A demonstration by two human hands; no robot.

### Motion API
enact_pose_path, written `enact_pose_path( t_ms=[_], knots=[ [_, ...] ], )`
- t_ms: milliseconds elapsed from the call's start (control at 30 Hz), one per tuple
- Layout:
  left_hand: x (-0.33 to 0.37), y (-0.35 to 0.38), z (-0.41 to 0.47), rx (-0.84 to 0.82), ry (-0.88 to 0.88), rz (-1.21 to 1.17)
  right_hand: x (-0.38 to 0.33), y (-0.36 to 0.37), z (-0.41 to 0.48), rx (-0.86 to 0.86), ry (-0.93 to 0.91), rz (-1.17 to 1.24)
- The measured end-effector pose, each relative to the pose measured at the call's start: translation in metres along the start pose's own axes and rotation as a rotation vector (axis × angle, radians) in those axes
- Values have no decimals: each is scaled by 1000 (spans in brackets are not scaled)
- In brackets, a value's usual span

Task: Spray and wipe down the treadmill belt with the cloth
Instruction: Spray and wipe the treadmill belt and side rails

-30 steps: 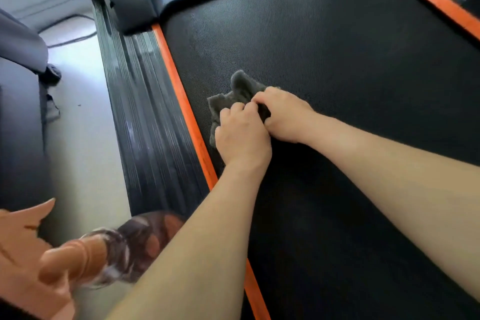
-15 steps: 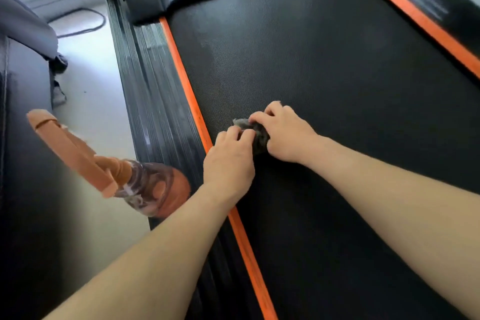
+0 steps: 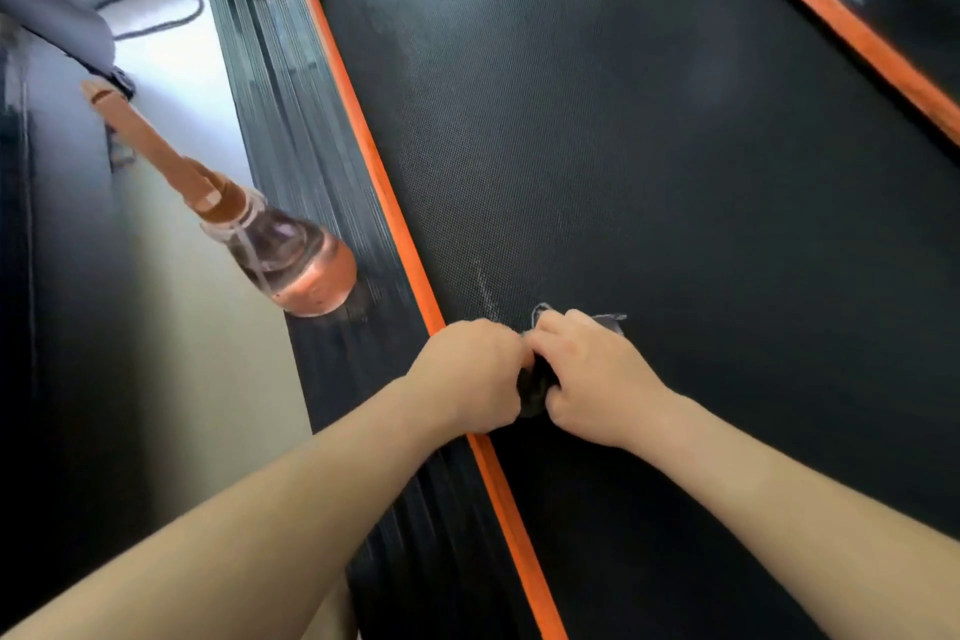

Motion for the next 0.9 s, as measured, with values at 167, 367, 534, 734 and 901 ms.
enact_pose_path(
  t_ms=[167, 367, 534, 734, 901],
  knots=[
    [50, 26, -60, -138, 103, 59, -27, 22, -76, -95, 10, 37],
    [95, 51, -122, -239, 200, 108, -50, 40, -152, -192, 9, 117],
    [73, 25, -114, 196, 65, -106, -27, 16, -149, 303, 150, 124],
    [50, -1, -67, 404, 2, -210, -9, 21, -130, 402, 255, -116],
    [39, 49, -71, 159, -35, -235, -12, 34, -137, 238, 348, -46]
  ],
)
Point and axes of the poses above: each hand's wrist, its own z-axis towards the middle knuckle, its own y-axis out of the palm, x = y × z, the point moved 1 cm from there along z, towards the middle knuckle, and after that the axes turned 12 degrees about -y, right-handed, at the moved point
